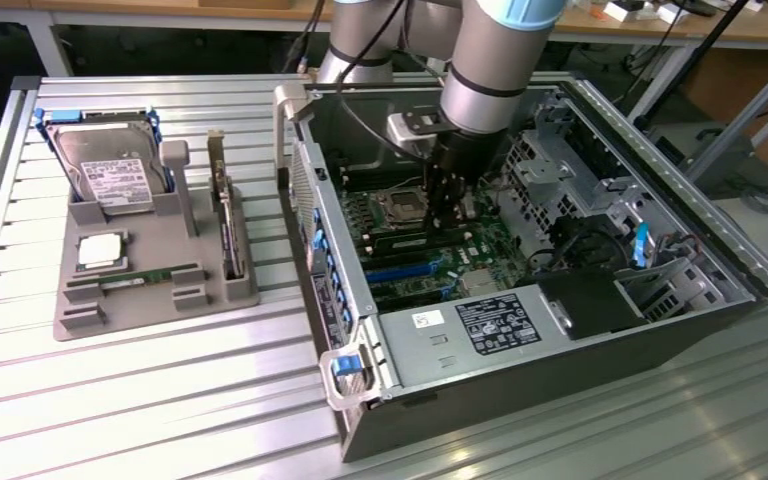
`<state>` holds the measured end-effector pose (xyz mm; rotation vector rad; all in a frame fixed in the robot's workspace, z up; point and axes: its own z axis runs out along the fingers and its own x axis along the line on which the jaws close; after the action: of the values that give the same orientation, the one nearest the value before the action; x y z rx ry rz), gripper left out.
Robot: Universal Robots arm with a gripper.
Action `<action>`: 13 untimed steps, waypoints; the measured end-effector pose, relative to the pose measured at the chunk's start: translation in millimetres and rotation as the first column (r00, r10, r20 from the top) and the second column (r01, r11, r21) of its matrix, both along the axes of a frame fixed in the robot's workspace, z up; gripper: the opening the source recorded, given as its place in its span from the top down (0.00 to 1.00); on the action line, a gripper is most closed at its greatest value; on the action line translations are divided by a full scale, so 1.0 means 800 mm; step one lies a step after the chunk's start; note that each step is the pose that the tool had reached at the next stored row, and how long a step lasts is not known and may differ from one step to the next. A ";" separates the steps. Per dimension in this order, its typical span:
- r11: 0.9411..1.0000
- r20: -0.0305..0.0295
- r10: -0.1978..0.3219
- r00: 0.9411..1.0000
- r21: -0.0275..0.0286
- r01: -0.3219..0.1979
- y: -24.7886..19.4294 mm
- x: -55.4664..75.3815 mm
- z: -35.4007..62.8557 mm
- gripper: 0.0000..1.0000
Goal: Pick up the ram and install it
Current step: 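Insert the ram into the slot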
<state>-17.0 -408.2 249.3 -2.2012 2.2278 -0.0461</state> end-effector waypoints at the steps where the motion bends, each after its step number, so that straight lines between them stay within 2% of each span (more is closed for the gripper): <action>1: 1.000 0.000 0.000 1.000 0.000 0.000 0.0024 0.001 0.002 0.81; 2: 1.000 -0.001 0.000 1.000 0.000 0.000 0.0025 0.007 0.002 0.90; 6: 1.000 -0.010 0.000 1.000 0.000 0.000 0.0024 0.071 0.000 0.90; 10: 1.000 -0.012 0.000 1.000 0.000 0.000 0.0025 0.100 0.000 0.90; 13: 1.000 -0.012 0.000 1.000 0.000 0.000 0.0025 0.102 0.028 0.90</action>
<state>64.7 -406.2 271.4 -2.2076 2.2339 -0.0335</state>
